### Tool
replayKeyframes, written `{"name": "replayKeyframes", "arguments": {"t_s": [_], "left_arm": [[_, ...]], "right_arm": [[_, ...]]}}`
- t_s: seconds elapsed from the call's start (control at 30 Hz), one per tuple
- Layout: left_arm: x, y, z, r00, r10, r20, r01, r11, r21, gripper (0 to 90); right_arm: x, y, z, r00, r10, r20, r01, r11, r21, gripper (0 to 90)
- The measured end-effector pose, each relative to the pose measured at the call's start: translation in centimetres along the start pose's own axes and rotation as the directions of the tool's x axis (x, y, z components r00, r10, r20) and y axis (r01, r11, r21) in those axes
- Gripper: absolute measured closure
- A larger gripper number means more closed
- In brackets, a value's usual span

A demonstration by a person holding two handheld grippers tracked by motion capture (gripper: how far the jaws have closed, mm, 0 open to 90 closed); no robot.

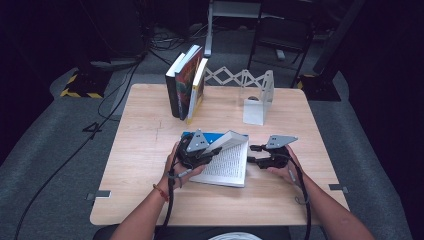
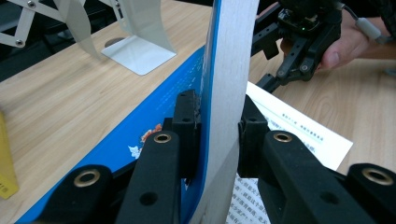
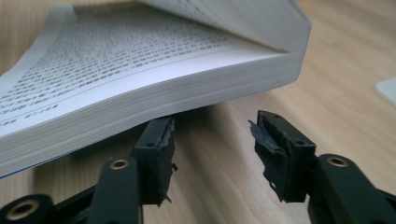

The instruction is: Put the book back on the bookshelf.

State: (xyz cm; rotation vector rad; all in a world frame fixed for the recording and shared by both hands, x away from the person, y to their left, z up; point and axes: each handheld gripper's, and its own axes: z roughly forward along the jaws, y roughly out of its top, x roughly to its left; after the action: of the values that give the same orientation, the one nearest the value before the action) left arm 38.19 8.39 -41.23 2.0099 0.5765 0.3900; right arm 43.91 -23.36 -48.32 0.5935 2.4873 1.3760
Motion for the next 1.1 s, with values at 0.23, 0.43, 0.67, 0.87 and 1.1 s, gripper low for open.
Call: {"name": "replayKeyframes", "arguments": {"t_s": [0.23,0.43,0.67,0.87,1.1], "left_arm": [[-0.5,0.4,0.3,0.9990,-0.011,0.044,0.011,0.9999,-0.001,74.2],[-0.9,1.1,0.1,0.9965,-0.012,0.083,0.013,0.9999,-0.010,74.1],[-1.1,1.2,-0.4,0.9952,-0.018,0.096,0.022,0.9991,-0.035,74.1],[-1.3,1.8,0.1,0.9923,-0.016,0.123,0.023,0.9985,-0.051,74.3],[-1.9,3.2,1.0,0.9884,0.001,0.152,0.007,0.9987,-0.050,74.5]], "right_arm": [[0.0,0.9,-1.5,0.9997,0.006,0.026,-0.004,0.999,-0.048,49.7],[-0.1,2.2,-3.2,0.9995,0.021,0.023,-0.018,0.992,-0.124,51.9],[0.3,3.4,-4.1,0.9997,0.013,0.018,-0.010,0.987,-0.162,52.9],[0.4,4.2,-5.2,0.9989,0.007,0.046,0.002,0.981,-0.193,54.2],[0.0,4.7,-6.9,0.9962,-0.003,0.087,0.021,0.977,-0.212,54.8]]}}
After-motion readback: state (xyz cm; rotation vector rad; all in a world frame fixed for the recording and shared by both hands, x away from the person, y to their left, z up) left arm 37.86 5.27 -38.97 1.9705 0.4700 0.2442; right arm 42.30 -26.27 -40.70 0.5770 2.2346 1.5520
